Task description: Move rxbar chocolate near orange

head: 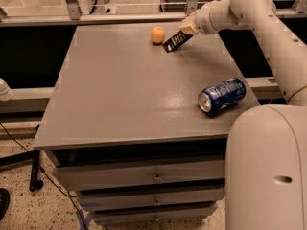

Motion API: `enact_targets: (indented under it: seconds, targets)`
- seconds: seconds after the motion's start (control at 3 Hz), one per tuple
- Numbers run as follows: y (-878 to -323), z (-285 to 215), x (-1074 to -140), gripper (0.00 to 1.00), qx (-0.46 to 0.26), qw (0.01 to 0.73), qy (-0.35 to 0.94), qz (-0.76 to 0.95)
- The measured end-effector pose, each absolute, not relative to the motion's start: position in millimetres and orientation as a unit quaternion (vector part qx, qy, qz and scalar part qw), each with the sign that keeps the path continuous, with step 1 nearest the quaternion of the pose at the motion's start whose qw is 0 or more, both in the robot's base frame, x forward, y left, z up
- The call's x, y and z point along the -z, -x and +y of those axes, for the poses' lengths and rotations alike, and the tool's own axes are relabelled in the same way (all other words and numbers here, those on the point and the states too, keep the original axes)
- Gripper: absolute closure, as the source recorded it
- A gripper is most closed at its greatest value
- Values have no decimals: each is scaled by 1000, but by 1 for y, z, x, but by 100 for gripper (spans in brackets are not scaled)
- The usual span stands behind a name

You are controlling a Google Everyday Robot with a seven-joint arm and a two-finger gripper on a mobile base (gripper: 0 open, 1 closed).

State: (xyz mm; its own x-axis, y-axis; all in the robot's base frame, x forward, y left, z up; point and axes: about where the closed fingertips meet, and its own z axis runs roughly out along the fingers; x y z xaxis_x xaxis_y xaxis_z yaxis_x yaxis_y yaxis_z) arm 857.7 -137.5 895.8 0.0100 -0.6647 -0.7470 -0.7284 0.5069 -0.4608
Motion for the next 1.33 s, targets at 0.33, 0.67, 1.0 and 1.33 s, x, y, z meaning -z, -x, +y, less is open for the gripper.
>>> enact_targets:
  seconds: [0.33,0.67,1.0,1.33]
  targets:
    - [-861,-130,-886,82,-47,500,501,705]
    - [-862,-128,-881,60,-53,493,502,708]
    - [-861,-129,-880,36,-58,489,503,710]
    - [-857,-128,-887,12,-70,500,499,704]
